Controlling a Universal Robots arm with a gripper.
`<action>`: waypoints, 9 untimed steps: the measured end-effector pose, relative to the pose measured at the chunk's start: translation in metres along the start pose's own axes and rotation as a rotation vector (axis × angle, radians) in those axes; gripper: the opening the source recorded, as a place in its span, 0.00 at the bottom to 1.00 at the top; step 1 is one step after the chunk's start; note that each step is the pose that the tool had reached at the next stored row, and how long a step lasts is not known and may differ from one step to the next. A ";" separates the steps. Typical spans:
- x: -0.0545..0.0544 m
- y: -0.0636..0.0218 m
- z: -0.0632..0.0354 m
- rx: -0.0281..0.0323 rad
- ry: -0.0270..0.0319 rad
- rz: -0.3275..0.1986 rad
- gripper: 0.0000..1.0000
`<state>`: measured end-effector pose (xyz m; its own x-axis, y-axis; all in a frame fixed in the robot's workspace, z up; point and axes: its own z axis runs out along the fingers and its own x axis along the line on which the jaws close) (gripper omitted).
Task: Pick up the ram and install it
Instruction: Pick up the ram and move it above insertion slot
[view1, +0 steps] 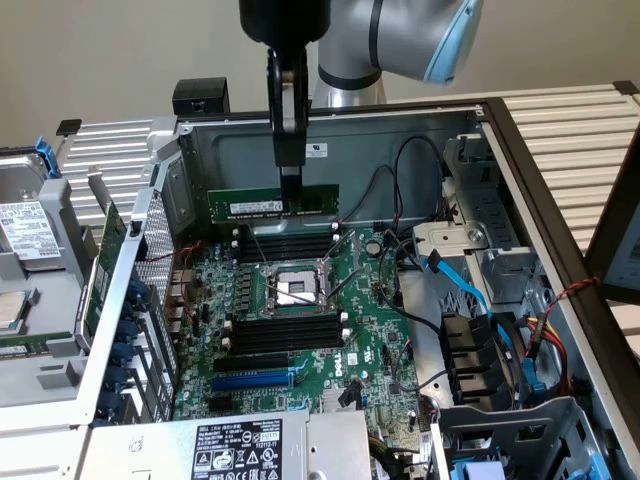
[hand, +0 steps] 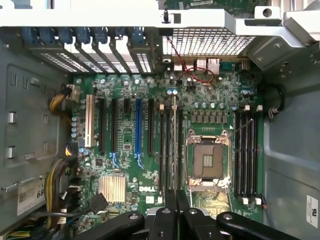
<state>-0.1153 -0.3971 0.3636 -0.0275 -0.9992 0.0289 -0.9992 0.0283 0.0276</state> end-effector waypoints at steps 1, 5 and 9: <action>0.000 0.0000 0.0019 0.0000 -0.0001 0.000 0.12; -0.006 0.0000 0.0089 -0.0001 0.0000 0.000 0.12; -0.017 0.0000 0.0156 0.0000 0.0011 0.000 0.12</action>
<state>-0.1153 -0.3808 0.3476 -0.0276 -0.9992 0.0300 -0.9992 0.0284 0.0276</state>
